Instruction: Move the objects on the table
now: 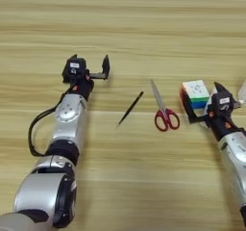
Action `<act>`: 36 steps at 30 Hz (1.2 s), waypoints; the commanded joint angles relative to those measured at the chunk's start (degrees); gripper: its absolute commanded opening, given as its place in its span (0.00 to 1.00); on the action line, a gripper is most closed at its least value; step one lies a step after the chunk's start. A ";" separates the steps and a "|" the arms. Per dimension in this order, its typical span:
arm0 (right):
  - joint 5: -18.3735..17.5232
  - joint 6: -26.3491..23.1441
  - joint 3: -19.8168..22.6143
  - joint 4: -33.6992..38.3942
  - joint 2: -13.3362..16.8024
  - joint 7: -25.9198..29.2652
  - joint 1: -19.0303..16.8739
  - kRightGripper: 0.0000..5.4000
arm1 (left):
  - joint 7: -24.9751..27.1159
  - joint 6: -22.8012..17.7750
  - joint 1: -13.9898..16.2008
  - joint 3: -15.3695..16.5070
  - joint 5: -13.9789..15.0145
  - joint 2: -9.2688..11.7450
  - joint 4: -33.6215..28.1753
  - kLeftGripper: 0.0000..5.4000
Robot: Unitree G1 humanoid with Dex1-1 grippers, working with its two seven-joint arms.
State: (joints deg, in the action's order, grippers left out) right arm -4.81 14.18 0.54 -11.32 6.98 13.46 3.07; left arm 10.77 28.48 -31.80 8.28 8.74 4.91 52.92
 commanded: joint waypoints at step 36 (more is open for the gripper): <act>-0.14 -2.81 0.08 -10.67 0.52 2.97 7.18 0.99 | 0.14 0.64 -1.36 -0.31 -0.89 -0.58 1.89 1.00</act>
State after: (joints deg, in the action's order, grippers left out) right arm -4.78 11.85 0.54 -21.00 7.37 15.93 9.09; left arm 10.78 28.56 -32.19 8.15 8.74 4.54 54.19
